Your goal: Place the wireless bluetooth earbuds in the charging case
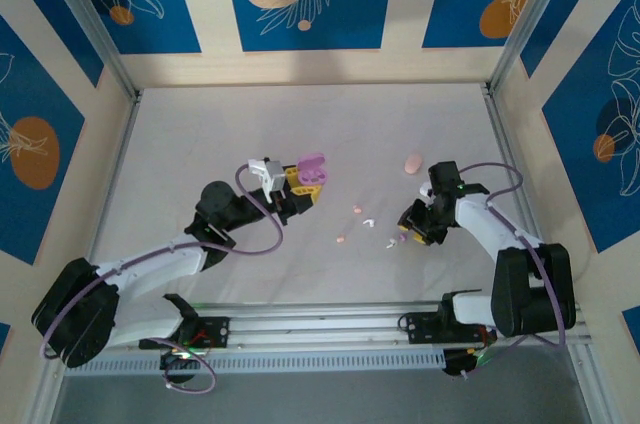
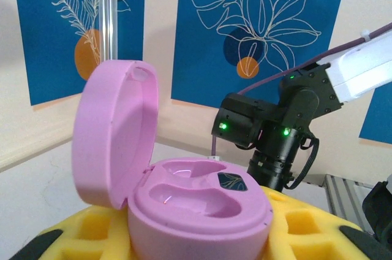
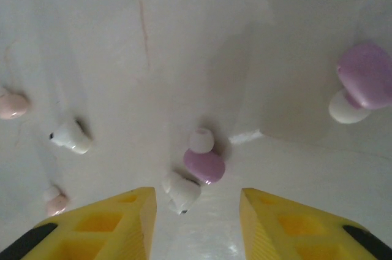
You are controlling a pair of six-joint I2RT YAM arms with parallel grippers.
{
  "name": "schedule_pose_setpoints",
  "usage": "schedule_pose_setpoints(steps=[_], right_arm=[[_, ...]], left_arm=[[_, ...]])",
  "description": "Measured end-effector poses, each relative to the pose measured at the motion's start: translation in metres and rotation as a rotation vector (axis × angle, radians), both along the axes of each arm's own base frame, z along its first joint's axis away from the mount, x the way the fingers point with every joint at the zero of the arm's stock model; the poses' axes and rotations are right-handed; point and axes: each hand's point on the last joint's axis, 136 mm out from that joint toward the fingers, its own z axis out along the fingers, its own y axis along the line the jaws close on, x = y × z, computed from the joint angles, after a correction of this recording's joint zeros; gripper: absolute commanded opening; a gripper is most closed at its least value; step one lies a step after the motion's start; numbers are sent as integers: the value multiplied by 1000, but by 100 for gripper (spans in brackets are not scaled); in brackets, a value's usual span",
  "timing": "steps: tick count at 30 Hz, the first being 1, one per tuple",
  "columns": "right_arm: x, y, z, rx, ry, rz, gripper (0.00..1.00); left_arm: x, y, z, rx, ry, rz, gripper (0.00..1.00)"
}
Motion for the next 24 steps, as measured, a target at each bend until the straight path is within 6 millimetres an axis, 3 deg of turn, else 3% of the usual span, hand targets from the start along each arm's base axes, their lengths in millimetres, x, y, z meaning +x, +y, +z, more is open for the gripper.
schedule_pose_setpoints(steps=[5,14,24], right_arm=[[3,-16,-2,-55,-8,-40,41],[18,-65,2,-83,-59,-204,40],[25,-68,-14,-39,-36,-209,39]], left_arm=[[-4,3,4,3,-3,1,25],[-6,5,1,29,-2,4,25],[-6,5,-3,40,11,4,25]])
